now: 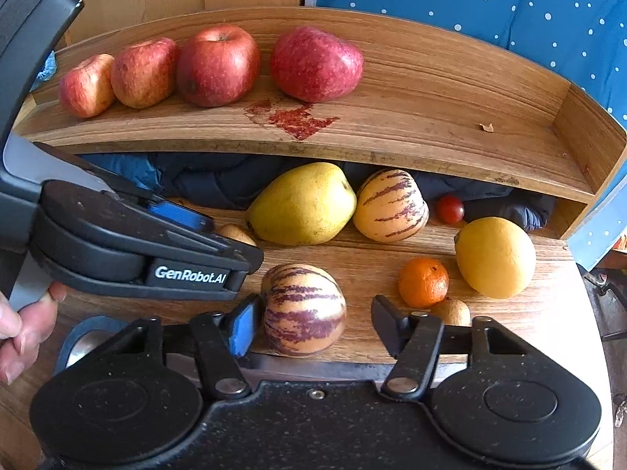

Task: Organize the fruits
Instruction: 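Grasp the kiwi with the left tool while the right tool grasps the striped pepino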

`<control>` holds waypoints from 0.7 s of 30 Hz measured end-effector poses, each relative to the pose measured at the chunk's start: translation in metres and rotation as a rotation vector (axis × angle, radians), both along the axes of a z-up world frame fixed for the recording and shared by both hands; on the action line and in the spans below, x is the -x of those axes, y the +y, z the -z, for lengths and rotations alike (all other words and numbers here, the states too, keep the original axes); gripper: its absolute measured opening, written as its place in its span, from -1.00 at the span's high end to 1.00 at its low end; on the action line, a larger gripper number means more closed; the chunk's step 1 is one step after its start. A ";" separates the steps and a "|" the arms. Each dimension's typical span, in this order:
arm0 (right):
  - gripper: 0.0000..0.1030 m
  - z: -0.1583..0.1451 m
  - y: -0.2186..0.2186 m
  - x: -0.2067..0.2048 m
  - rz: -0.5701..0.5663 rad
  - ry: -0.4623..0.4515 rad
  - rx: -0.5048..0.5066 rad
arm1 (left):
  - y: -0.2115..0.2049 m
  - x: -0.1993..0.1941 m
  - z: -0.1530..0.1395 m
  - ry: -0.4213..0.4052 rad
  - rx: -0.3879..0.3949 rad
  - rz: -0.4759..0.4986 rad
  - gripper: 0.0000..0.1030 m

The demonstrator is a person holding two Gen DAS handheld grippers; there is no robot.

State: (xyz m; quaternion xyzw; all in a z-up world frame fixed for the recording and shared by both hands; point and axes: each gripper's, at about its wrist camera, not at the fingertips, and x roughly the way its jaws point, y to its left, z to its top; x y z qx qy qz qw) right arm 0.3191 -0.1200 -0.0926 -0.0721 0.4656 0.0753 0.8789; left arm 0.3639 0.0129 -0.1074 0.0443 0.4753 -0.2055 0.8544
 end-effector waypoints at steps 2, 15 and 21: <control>-0.06 0.001 0.002 0.000 -0.010 0.001 -0.002 | 0.000 0.000 0.000 0.000 0.013 0.005 0.38; 0.09 -0.012 0.006 0.016 -0.046 -0.052 -0.001 | 0.009 0.013 -0.011 -0.012 0.031 -0.021 0.42; 0.10 -0.024 0.003 0.040 -0.073 -0.083 -0.020 | 0.012 0.031 -0.022 -0.020 0.028 -0.048 0.42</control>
